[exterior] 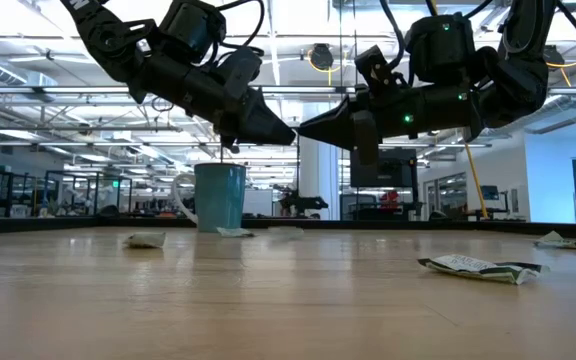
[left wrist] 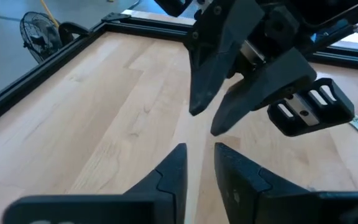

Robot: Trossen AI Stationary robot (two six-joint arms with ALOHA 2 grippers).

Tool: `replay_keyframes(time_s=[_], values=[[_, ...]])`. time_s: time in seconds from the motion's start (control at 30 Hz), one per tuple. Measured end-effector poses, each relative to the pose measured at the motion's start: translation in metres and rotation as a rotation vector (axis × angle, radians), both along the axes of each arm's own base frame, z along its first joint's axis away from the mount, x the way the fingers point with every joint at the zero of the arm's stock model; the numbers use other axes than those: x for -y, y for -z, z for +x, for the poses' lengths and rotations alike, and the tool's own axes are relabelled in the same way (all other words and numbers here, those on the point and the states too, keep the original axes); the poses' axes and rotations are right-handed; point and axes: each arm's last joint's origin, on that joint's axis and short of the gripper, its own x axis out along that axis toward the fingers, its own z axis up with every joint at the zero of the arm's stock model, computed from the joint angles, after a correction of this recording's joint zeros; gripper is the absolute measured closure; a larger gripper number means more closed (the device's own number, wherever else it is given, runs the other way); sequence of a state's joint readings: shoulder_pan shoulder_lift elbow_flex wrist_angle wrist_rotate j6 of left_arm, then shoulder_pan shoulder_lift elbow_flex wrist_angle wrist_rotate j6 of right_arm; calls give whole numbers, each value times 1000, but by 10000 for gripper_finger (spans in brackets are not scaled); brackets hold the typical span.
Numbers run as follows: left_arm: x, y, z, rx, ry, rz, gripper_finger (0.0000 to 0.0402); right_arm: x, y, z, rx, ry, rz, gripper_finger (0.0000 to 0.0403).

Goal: Pick and place Stevia / Truvia into bins
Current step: Put the stevia packet into the transparent container

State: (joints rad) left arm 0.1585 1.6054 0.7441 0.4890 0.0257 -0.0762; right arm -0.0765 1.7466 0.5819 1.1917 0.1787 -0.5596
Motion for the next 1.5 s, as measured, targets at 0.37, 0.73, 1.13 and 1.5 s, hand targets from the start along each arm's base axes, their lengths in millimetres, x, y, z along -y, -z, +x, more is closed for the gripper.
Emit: replay_keyframes(time_s=[0.37, 0.73, 1.13, 1.5], values=[[0, 6, -2, -62, -5, -35, 398, 0, 3, 0, -17, 6, 67, 285], [-4, 23, -11, -241, -136, -57, 257, 4, 7, -2, -7, 129, 189, 285], [-18, 62, -20, -454, -336, -232, 253, 4, 12, -3, -49, 136, 220, 286], [-18, 76, -19, -497, -336, -248, 289, 4, 13, -3, -64, 137, 219, 287]])
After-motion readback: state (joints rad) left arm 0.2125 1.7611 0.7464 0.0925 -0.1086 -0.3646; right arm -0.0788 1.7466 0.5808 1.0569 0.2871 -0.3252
